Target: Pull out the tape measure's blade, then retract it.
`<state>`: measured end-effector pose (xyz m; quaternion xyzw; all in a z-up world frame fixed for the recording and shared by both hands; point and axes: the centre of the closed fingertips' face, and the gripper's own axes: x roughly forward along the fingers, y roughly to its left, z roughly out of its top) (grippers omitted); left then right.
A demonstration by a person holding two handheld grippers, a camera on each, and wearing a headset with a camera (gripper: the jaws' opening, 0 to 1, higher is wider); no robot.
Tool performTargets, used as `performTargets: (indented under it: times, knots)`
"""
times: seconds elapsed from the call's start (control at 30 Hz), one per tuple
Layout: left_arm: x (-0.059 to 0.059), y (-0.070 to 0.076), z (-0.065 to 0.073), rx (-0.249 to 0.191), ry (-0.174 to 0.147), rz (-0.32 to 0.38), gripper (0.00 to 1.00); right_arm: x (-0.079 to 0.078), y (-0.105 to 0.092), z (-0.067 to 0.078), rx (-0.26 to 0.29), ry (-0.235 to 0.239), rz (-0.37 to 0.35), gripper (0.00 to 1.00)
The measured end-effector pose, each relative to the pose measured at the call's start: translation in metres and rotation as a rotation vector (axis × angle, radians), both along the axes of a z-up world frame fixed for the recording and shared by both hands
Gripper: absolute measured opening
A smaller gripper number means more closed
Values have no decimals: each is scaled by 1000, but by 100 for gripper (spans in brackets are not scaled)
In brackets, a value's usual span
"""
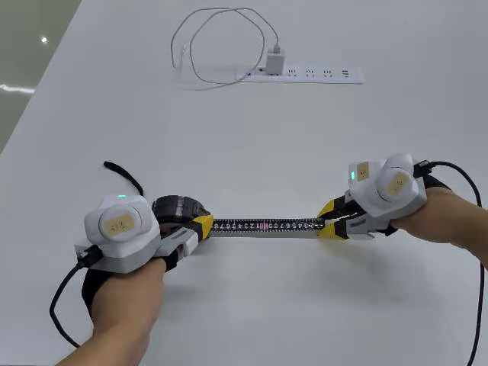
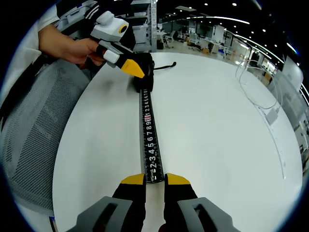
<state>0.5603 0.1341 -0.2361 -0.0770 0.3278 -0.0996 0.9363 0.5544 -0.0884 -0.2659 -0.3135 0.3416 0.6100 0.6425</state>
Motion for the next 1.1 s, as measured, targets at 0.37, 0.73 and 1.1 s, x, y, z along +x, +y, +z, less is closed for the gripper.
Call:
performTargets:
  times: [0.37,0.73,1.1]
  knots:
    - [0,0,0,-3,0,-1,57,0,12,0,11,1,7,10]
    - [0,0,0,-8,2,0,57,0,22,0,22,-1,18,10]
    - [0,0,-1,-13,3,1,57,0,31,0,32,2,19,10]
